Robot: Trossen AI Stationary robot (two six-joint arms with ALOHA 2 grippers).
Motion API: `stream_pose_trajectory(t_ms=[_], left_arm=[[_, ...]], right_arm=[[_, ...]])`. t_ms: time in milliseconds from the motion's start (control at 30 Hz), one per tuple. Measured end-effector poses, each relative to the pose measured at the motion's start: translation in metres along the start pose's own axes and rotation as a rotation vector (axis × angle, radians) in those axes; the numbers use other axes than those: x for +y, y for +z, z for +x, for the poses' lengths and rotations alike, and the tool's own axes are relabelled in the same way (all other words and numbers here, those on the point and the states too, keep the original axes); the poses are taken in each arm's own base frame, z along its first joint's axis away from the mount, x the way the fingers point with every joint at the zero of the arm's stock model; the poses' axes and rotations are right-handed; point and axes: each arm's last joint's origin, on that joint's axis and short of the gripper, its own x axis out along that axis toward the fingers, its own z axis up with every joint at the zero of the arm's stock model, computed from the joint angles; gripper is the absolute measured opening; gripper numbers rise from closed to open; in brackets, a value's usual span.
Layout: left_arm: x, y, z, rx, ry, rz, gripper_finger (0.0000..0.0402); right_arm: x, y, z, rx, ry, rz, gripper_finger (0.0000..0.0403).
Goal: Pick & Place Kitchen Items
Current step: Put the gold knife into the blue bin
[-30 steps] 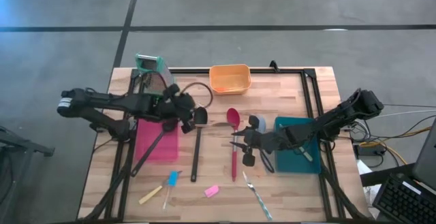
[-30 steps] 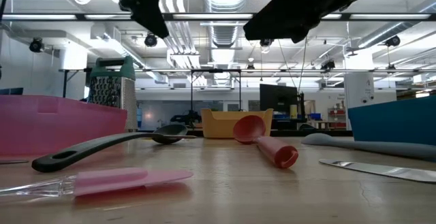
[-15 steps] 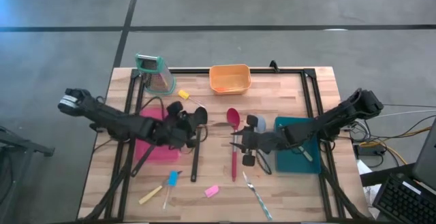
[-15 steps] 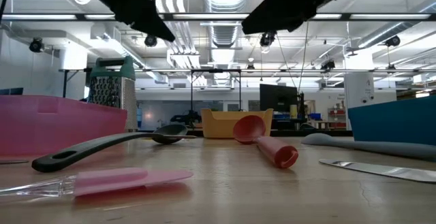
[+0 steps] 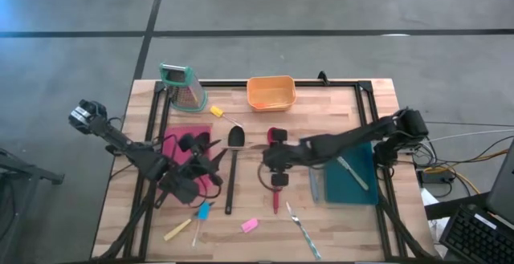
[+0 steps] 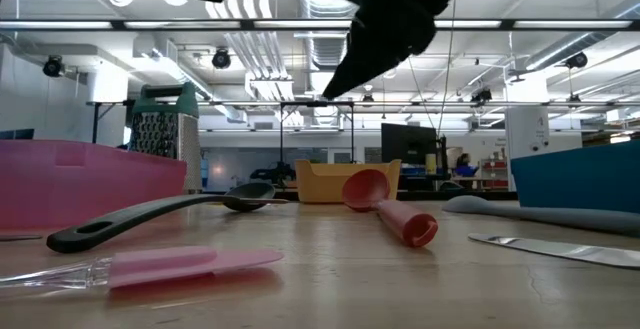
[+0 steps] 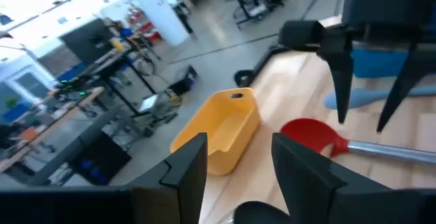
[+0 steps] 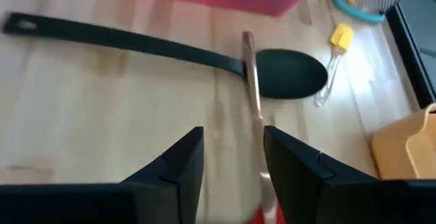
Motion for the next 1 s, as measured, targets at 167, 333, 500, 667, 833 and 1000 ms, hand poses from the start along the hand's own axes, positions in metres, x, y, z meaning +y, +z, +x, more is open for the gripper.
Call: stream_pose_trajectory(t_ms=[167, 333, 500, 667, 833, 1000], left_arm=[[0.000, -0.001, -0.003, -0.006, 0.012, 0.014, 0.0168], [0.000, -0.002, -0.003, 0.000, -0.009, -0.009, 0.0168], [0.000, -0.002, -0.003, -0.001, -0.005, -0.006, 0.0168], [0.000, -0.002, -0.003, -0.001, -0.005, -0.005, 0.0168], [0.000, -0.002, -0.003, 0.001, -0.013, -0.010, 0.0168], [0.000, -0.002, -0.003, 0.006, -0.031, -0.015, 0.0168]], right_arm=[[-0.012, 0.008, 0.009, 0.024, -0.026, -0.006, 0.0162], [-0.033, 0.007, 0.030, 0.058, -0.034, 0.037, 0.0170], [-0.048, -0.001, 0.064, 0.116, 0.009, 0.056, 0.0179], [-0.056, -0.005, 0.093, 0.158, 0.038, 0.067, 0.0188], [-0.058, -0.006, 0.117, 0.191, 0.058, 0.075, 0.0193], [-0.063, -0.006, 0.135, 0.219, 0.053, 0.088, 0.0197]])
